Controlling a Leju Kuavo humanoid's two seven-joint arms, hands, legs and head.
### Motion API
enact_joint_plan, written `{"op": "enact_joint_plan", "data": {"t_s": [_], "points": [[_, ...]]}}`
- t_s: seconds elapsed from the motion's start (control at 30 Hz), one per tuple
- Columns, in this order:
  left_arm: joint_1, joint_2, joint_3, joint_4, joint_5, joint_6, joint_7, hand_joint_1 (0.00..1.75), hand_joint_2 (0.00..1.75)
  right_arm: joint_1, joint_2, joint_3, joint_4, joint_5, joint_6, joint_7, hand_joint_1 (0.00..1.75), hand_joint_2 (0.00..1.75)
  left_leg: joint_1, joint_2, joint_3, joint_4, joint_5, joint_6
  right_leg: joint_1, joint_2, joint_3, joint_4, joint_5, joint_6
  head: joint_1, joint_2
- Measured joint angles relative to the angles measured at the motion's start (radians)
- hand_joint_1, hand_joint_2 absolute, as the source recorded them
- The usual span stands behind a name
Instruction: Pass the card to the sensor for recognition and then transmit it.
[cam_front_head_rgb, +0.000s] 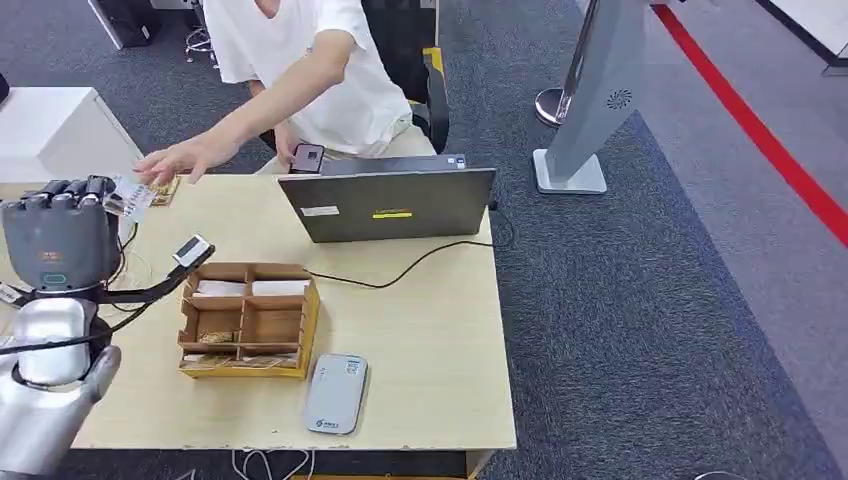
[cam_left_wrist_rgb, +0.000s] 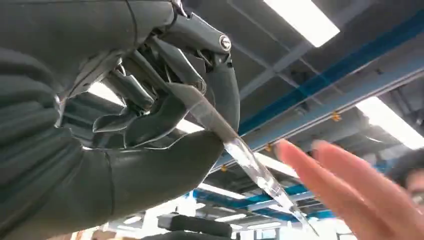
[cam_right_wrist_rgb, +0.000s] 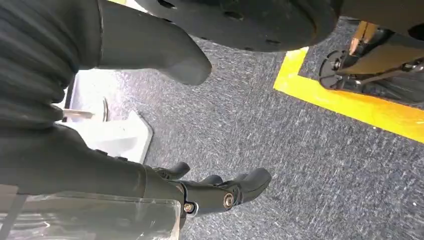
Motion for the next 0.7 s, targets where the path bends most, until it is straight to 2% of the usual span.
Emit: {"op": "enact_joint_plan", "data": {"t_s": [0.37, 0.4, 0.7], "points": [[0.002, 0.028, -0.026, 0.062, 0.0, 0.0, -0.006, 1.75, 1.75, 0.001, -0.002, 0.004, 0.0, 0.006, 0.0, 0.016, 0.0, 1.75, 0.0, 0.0, -0.001, 0.0, 0.0, 0.0, 0.0, 0.0, -0.001, 0.0, 0.0, 0.0, 0.0, 0.0], [0.004, 0.028, -0.026, 0.064, 0.0, 0.0, -0.007, 0.0, 1.75, 0.001, -0.003, 0.004, 0.0, 0.006, -0.001, 0.014, 0.0, 1.75, 0.0, 0.0, -0.001, 0.0, 0.0, 0.0, 0.0, 0.0, -0.001, 0.0, 0.0, 0.0, 0.0, 0.0], [0.032, 0.028, -0.026, 0.067, 0.0, 0.001, -0.023, 0.0, 1.75, 0.001, -0.005, 0.004, 0.0, 0.005, -0.011, -0.005, 0.0, 1.75, 0.0, 0.0, -0.001, 0.0, 0.0, 0.0, 0.0, 0.0, -0.001, 0.0, 0.0, 0.0, 0.0, 0.0]]}}
